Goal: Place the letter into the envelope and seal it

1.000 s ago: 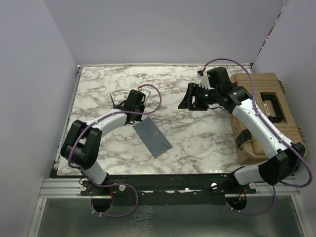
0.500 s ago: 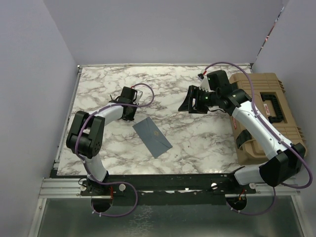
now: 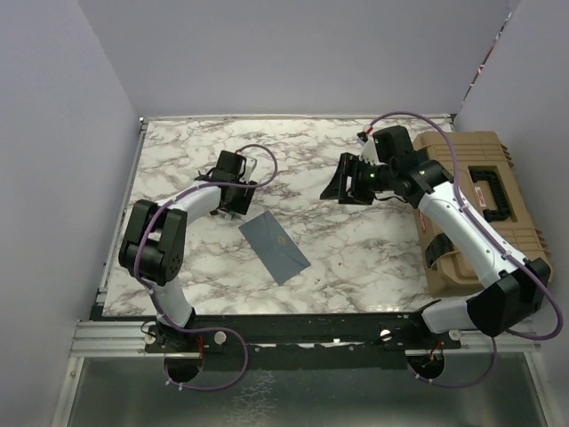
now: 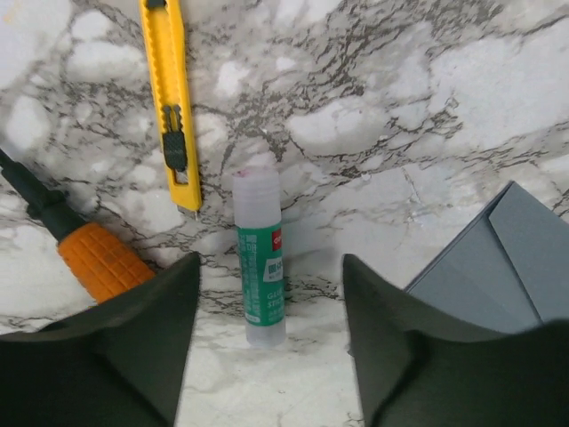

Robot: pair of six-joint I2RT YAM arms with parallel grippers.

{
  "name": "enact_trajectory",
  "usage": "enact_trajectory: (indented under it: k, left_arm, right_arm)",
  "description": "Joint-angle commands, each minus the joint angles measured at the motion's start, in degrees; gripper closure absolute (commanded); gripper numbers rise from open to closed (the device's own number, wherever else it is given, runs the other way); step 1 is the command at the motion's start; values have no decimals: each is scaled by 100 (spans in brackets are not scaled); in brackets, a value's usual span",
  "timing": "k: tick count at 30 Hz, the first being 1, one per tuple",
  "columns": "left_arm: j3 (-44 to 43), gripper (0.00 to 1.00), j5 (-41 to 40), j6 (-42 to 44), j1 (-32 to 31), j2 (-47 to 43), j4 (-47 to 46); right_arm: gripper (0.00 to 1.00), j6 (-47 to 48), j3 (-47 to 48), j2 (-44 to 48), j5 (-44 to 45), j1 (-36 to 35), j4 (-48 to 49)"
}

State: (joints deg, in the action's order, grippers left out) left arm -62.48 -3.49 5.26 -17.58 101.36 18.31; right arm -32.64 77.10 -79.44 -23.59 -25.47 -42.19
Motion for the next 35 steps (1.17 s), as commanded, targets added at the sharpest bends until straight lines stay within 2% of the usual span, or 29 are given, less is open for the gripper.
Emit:
enact_trajectory:
  k: [1,3,4,5,11,14,20,21,27,35]
  left_arm:
    - [-369,24,-66,-72,39,-521,77]
    - [-412,19,-328,-153,64,-837,155]
    - [-410,6,-464,-252,74,-1033,183]
    - [-398,2,-617,-371,79,-1259,199]
    - [-427,1,-1770,-1532,75,-2931,551]
    - [-466,1,-2780,-2287,87,-3813,1062]
    - [-221,1,-3652,-3061,81,-5555,2175]
    - [-153,1,-3722,-3172,80,-5838,2278]
    - [129,1,-3775,-3361,81,-7268,2889]
    - [-71,1,-3739,-3507,81,-7646,3673]
  right_arm:
    - [35,-62,254,211,363,27,-296]
    - [35,11,212,269,406,26,-349]
    - [34,54,187,293,526,25,-396]
    - [34,82,175,311,738,29,-479]
    - [21,156,296,550,2265,29,-944]
    - [17,201,354,637,2605,34,-1102]
    - [4,223,506,774,3316,35,-1397]
    - [1,274,554,818,3414,34,-1389]
    - [0,354,1131,831,4138,36,-1673]
    - [0,387,1429,756,4240,35,-2182]
